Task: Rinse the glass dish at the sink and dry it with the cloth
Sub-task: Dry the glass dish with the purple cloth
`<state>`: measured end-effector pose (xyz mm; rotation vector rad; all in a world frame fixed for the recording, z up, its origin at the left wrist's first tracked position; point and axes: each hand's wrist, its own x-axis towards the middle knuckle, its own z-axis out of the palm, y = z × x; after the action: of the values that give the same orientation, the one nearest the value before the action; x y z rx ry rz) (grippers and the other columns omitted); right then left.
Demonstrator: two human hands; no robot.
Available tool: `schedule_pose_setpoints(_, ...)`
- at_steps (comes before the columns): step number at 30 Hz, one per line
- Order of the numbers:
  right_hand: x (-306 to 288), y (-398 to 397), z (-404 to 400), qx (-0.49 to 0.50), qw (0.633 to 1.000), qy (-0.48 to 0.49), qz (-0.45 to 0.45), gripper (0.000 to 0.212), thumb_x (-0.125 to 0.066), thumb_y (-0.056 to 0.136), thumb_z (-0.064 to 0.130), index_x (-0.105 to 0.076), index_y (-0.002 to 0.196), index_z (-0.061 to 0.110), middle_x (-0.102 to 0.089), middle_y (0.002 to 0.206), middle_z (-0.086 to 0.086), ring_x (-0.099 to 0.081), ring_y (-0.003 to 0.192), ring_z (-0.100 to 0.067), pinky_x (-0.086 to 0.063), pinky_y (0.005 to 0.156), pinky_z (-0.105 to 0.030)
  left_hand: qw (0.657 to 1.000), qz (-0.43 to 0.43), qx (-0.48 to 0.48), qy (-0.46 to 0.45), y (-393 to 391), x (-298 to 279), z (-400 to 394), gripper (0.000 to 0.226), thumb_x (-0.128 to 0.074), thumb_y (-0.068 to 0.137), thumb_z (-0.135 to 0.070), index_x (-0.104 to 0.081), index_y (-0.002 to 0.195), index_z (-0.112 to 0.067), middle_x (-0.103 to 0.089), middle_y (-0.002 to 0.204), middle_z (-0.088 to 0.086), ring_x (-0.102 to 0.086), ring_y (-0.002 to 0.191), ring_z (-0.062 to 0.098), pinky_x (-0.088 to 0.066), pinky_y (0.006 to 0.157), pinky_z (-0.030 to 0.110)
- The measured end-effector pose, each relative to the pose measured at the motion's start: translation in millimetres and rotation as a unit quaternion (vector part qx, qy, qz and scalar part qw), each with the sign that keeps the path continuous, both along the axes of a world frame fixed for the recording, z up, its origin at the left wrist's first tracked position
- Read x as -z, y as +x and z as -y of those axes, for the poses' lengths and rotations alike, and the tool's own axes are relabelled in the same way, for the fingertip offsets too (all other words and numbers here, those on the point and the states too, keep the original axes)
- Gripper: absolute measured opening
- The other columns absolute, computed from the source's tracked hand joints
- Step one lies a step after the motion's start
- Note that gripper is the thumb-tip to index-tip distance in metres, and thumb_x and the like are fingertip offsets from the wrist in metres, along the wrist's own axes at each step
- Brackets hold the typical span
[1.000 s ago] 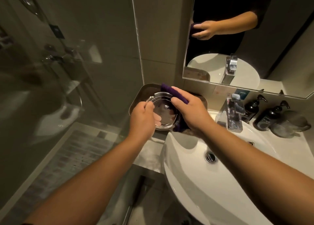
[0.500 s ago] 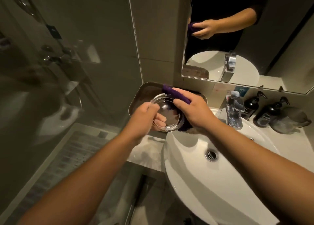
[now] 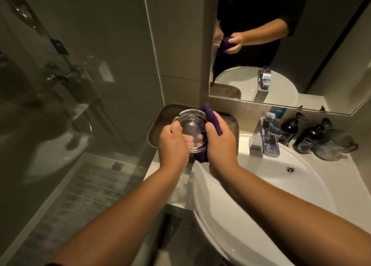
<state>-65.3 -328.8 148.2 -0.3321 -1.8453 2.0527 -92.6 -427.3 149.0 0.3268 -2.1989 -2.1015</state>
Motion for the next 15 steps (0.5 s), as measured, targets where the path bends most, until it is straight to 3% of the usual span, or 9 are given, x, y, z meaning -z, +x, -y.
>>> schedule_pose_setpoints(2,7,4,11,0.053,0.998,-0.041,-0.002,0.036,-0.049,0.096,0.022,-0.061,0.124,0.042,-0.072,0.095,0.016,-0.068,0.078,-0.004,-0.055,0.065,-0.021,0.997,0.003,-0.047,0.058,11,5,-12,0.026,-0.037,0.099,-0.037,-0.054,0.085,-0.023,-0.069,0.059,-0.001,-0.068,0.052,0.014,-0.050,0.045,0.021)
schedule_pose_setpoints(5,10,5,4,0.023,0.999,-0.021,0.008,0.036,-0.050,0.097,0.021,-0.060,0.124,0.042,-0.073,0.094,0.010,-0.068,0.072,-0.011,-0.055,0.064,-0.023,0.997,0.009,-0.043,0.068,20,13,-13,0.026,-0.035,0.100,-0.037,-0.055,0.092,-0.022,-0.072,0.067,0.000,-0.070,0.057,0.009,-0.046,0.045,0.013)
schedule_pose_setpoints(8,2,-2,-19,-0.029,0.998,0.051,0.001,0.038,-0.051,0.096,0.018,-0.061,0.122,0.043,-0.074,0.094,0.013,-0.070,0.082,-0.009,-0.055,0.069,-0.022,0.996,0.017,0.056,0.067,12,10,-2,0.018,-0.040,0.097,-0.030,-0.054,0.093,-0.019,-0.073,0.069,0.001,-0.069,0.058,0.012,-0.050,0.048,0.018)
schedule_pose_setpoints(10,-11,-11,-37,-0.068,0.990,0.128,-0.003,0.038,-0.055,0.094,0.016,-0.063,0.125,0.037,-0.073,0.102,0.013,-0.067,0.094,-0.006,-0.055,0.083,-0.027,0.987,0.018,0.146,0.066,-2,-1,8,0.015,-0.044,0.094,-0.026,-0.054,0.092,-0.015,-0.071,0.070,0.003,-0.064,0.054,0.012,-0.050,0.048,0.021)
schedule_pose_setpoints(12,-27,-19,-54,-0.127,0.966,0.224,0.000,0.037,-0.059,0.093,0.018,-0.063,0.124,0.039,-0.070,0.111,0.015,-0.065,0.102,-0.004,-0.052,0.095,-0.032,0.972,0.024,0.235,-0.003,-18,-15,19,0.017,-0.046,0.090,-0.029,-0.057,0.092,-0.016,-0.072,0.070,0.004,-0.063,0.054,0.012,-0.050,0.048,0.022)
schedule_pose_setpoints(15,-52,-26,-68,-0.246,0.918,0.311,0.008,0.037,-0.059,0.094,0.022,-0.062,0.124,0.043,-0.072,0.107,0.016,-0.066,0.098,-0.003,-0.053,0.090,-0.029,0.935,0.049,0.332,-0.116,-32,-31,29,0.026,-0.046,0.084,-0.038,-0.061,0.088,-0.017,-0.074,0.071,0.006,-0.067,0.057,0.017,-0.049,0.050,0.027)
